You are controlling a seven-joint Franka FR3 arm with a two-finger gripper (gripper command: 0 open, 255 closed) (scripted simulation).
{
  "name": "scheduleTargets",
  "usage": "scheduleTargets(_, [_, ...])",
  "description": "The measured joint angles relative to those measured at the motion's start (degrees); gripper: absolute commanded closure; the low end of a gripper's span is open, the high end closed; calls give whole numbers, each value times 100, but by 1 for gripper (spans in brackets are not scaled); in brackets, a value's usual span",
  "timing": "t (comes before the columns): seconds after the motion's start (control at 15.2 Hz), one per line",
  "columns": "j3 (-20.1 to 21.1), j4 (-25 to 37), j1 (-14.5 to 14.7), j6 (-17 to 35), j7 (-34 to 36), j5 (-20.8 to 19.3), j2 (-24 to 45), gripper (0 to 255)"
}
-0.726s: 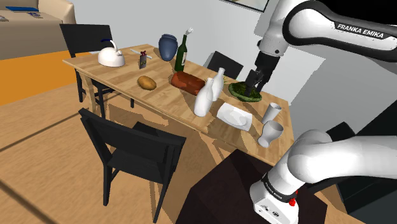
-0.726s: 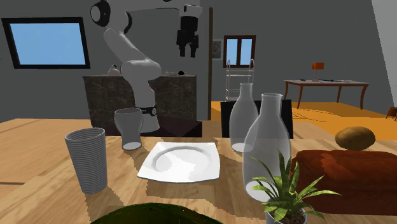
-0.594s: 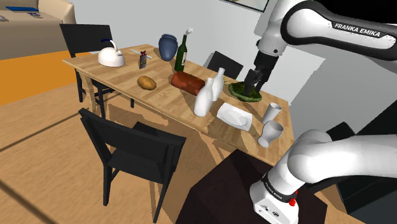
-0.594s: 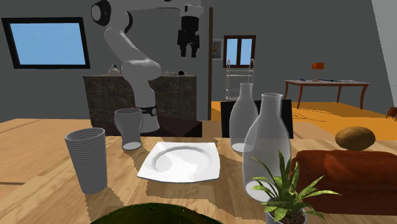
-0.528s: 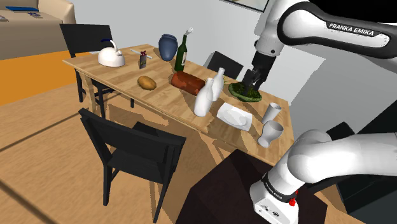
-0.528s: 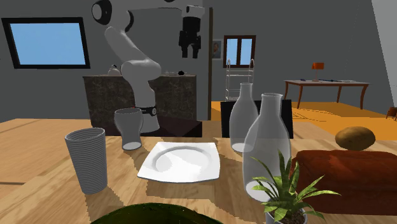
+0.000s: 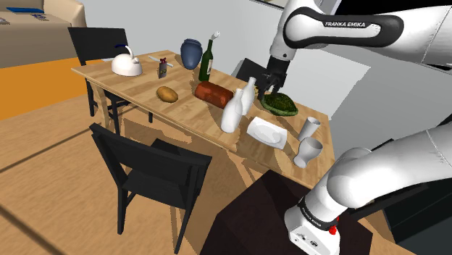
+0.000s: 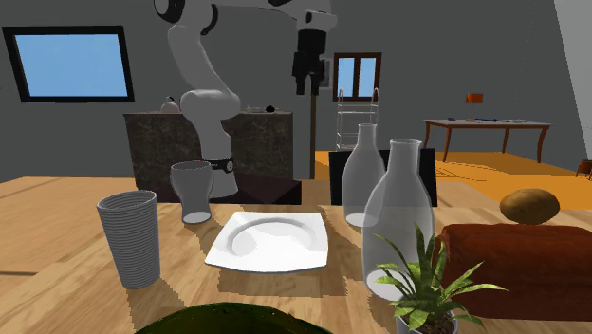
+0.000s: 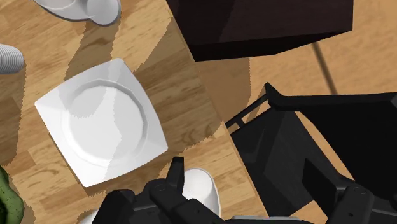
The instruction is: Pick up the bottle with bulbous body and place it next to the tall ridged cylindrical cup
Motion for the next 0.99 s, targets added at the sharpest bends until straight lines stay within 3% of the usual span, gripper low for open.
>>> scheduleTargets(0.33, [-199, 785, -54, 382, -226, 9, 1190, 0])
scheduleTargets(0.99, [-391, 2679, -182, 572, -554, 247, 3342, 0])
